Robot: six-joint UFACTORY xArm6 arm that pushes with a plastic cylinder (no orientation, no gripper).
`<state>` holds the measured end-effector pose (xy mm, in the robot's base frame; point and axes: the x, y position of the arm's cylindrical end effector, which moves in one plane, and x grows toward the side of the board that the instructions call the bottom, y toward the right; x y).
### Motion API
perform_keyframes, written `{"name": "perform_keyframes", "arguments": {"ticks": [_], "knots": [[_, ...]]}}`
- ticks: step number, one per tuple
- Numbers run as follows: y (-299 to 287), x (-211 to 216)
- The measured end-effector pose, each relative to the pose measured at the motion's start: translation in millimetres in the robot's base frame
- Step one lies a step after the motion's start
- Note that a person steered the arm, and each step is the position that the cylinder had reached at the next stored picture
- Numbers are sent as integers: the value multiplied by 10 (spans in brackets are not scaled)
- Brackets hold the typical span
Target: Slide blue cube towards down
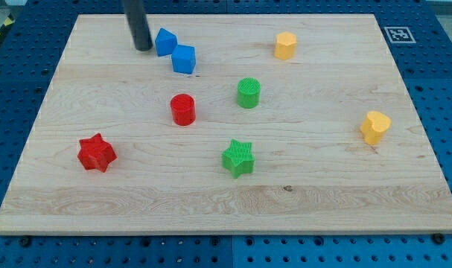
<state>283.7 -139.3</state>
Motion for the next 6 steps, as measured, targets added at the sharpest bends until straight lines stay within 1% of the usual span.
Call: {"name": "perform_keyframes", "arguments": {"ticks": [1,2,3,4,5,6], "knots": [[367,4],[400,50],[-75,76],[116,405],[336,380],[447,161]]}}
